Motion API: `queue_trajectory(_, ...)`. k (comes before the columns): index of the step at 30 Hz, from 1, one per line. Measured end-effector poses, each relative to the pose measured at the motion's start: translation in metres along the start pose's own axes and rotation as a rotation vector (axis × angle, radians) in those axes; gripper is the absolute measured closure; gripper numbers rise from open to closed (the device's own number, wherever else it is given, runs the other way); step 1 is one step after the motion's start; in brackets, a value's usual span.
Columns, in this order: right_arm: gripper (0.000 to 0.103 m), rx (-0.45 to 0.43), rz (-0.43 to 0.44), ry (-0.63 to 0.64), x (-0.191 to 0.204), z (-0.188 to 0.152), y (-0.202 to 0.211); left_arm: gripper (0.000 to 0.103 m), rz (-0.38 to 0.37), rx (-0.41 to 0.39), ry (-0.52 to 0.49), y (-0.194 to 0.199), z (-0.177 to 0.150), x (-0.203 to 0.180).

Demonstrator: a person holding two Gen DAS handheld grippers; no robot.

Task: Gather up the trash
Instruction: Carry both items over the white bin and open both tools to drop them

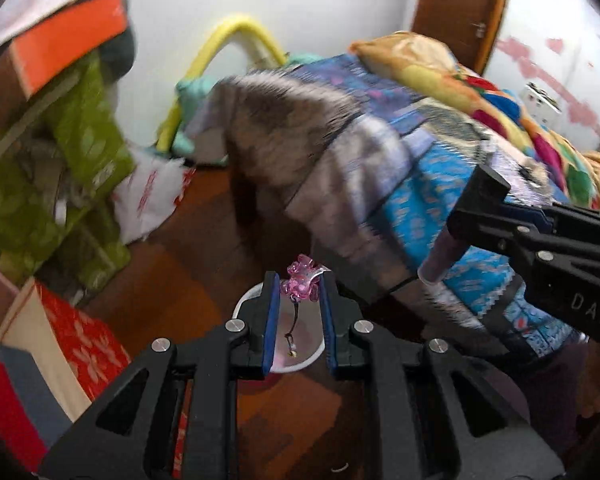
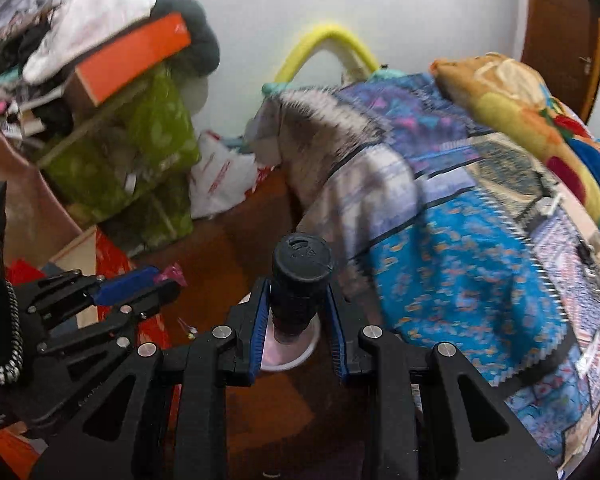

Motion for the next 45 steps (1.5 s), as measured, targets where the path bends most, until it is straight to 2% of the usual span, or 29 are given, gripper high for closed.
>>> queue_trajectory(2,0.078,0.035,0.014,0.0,0.004,-0.002,-0.02,0.084,0.027,0.027,0.024,-0.015,-0.009,0.011)
queue_trajectory(12,0.079,0.222,0.039,0.032,0.008,-0.018,-0.106,0.084,0.039,0.188,0.134,-0.089,-0.043,0.038)
queue_trajectory(17,0.079,0.25,0.056,0.06,0.006,-0.013,-0.128,0.084,0.045,0.229,0.143,-0.11,-0.045,0.039)
queue_trajectory(21,0.079,0.292,0.131,0.011,0.002,-0.005,-0.143,0.084,0.038,0.237,0.151,-0.12,-0.04,0.037)
queue_trajectory(26,0.075,0.29,0.135,-0.006,-0.009,0.002,-0.14,0.084,0.024,0.233,0.161,-0.126,-0.03,0.034)
queue_trajectory(28,0.057,0.284,0.142,0.001,-0.012,0.003,-0.134,0.084,0.018,0.232,0.157,-0.128,-0.027,0.03)
queue_trajectory(29,0.056,0.275,0.141,0.002,-0.013,0.004,-0.133,0.084,0.017,0.231,0.151,-0.129,-0.024,0.027)
queue_trajectory(33,0.056,0.244,0.13,-0.008,-0.021,0.007,-0.119,0.084,0.038,0.227,0.114,-0.131,-0.018,0.017)
queue_trajectory(34,0.056,0.234,0.134,-0.018,-0.023,0.007,-0.115,0.082,0.046,0.234,0.105,-0.132,-0.016,0.015)
queue_trajectory(35,0.056,0.23,0.132,-0.022,-0.024,0.007,-0.114,0.07,0.051,0.248,0.1,-0.133,-0.016,0.013)
queue_trajectory(37,0.056,0.218,0.117,-0.021,-0.028,0.006,-0.106,0.058,0.078,0.277,0.106,-0.136,-0.016,0.013)
queue_trajectory(45,0.056,0.16,0.091,0.005,-0.027,0.006,-0.068,0.058,0.127,0.214,0.087,-0.101,-0.01,0.009)
Point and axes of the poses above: each gripper's, at about its wrist camera, not at the fingertips, and y roughly against the way its jaws point, x to its left, z to its top, the point moved 6 cm from there along -y, roughly the way its jaws point, and after that the axes turned 11 degrees about z, right-handed, at the moved point
